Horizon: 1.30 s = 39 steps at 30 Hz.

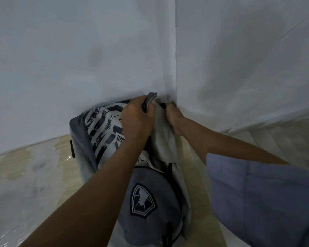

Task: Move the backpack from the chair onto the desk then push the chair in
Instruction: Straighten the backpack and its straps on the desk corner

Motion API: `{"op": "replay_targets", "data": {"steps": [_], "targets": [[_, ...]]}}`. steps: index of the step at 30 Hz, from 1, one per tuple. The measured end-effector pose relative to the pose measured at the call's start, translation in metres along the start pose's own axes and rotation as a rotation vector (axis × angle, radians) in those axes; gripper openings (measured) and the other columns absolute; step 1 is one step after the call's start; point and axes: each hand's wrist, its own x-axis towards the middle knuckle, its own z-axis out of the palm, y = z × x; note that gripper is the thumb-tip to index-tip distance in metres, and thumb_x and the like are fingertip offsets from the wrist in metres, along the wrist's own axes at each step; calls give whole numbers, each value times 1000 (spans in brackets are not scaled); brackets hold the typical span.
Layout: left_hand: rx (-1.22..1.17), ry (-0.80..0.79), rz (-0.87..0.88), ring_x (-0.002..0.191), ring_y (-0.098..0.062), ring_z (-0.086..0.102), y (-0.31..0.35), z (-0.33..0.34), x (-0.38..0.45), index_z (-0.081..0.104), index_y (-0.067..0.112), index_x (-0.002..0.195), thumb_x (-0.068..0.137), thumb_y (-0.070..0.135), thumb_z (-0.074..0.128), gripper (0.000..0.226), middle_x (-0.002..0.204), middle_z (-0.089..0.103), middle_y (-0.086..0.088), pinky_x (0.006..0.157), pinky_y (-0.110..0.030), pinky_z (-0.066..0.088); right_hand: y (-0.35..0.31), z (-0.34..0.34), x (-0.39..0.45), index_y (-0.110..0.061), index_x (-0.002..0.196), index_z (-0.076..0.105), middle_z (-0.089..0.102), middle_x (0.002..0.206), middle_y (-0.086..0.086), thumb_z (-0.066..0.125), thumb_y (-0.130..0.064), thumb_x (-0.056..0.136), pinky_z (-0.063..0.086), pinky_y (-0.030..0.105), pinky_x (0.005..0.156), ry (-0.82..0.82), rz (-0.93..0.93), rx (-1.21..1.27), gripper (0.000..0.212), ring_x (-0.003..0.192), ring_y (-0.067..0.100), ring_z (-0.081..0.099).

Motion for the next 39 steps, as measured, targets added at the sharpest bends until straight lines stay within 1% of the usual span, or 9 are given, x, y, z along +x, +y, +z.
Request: {"op": "replay_targets", "data": {"steps": [3,8,14,18,21,24,32,36,39], "targets": [[10,-47,43,68,-15,58,-1,7,0,72,14,88,96,32,62,22,77,68,1,60,-25,35,12,0,24,-24,150,44,47,154,8,18,-71,79,38,47,116,-16,-11,-48,89,135,30,49],[17,-117,61,91,-20,63,-6,9,-9,71,11,106,100,41,56,34,99,72,-4,78,-31,50,1,-8,-26,-18,155,35,39,159,12,18,-68,95,33,45,119,-18,-86,-226,80,142,29,42],[82,-146,34,113,-27,64,-21,-24,-40,67,11,127,100,41,56,43,129,67,-9,92,-43,57,19,-12,-88,-21,145,51,52,150,7,28,-55,105,37,34,110,138,-430,-345,58,137,28,48],[196,-151,2,123,-31,60,-46,-54,-81,65,8,132,99,41,58,46,134,65,-14,100,-46,53,54,2,-126,-16,149,45,44,156,7,39,-52,103,30,37,120,236,-627,-414,59,144,22,38],[272,-154,7,122,-33,62,-66,-77,-117,66,6,130,98,40,60,47,130,67,-16,96,-46,55,81,18,-159,-14,148,47,44,156,5,44,-49,102,32,39,119,288,-733,-529,58,145,21,37],[306,-176,-54,113,-37,65,-79,-93,-150,66,7,127,97,42,62,46,124,69,-17,88,-45,56,110,30,-184,-12,143,52,54,145,7,50,-45,100,44,44,109,354,-791,-672,55,134,26,48],[354,-293,-235,103,-39,64,-106,-108,-195,67,13,115,88,43,67,39,110,67,-15,82,-51,58,165,35,-212,-16,132,58,56,133,8,54,-41,98,54,43,89,463,-614,-708,42,121,30,55],[188,-215,-306,96,-34,66,-106,-106,-198,67,12,103,93,28,65,19,104,69,-13,79,-43,56,164,35,-221,-13,118,62,60,119,10,52,-30,101,51,39,78,531,-610,-682,27,105,31,60],[138,-122,-326,89,-30,64,-96,-115,-198,60,17,102,102,30,53,14,104,66,-10,73,-41,51,149,32,-229,-14,112,63,66,108,8,49,-28,103,51,37,72,569,-680,-641,22,93,29,64]]}}
